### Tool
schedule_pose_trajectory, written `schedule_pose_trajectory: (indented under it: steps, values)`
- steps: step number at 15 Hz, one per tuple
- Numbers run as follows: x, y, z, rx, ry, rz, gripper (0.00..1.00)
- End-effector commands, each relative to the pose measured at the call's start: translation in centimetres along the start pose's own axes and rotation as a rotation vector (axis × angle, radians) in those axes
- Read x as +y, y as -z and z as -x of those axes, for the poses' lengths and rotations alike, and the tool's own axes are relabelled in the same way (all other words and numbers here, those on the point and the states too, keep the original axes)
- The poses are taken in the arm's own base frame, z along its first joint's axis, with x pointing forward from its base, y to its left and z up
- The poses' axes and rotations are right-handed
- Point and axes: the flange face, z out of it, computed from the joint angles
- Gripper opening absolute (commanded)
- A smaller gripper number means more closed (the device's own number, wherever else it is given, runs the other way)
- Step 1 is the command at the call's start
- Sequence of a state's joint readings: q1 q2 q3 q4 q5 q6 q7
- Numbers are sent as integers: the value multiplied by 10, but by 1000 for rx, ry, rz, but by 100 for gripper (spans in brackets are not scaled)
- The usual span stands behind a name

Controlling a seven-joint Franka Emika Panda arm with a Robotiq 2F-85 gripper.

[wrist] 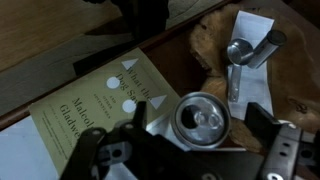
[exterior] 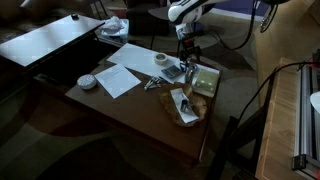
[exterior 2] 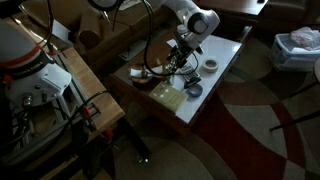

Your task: Put the can on the left side of the book

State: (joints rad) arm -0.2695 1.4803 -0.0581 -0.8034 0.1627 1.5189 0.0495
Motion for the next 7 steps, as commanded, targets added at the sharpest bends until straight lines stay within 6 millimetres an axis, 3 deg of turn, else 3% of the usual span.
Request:
schedule_pose_trajectory:
  steps: [1, 6, 7]
  values:
    - [-11, 33, 1, 131, -41, -27, 100]
    - [-39, 74, 10, 399, -39, -14, 100]
    - [-31, 72, -3, 362, -19, -18, 100]
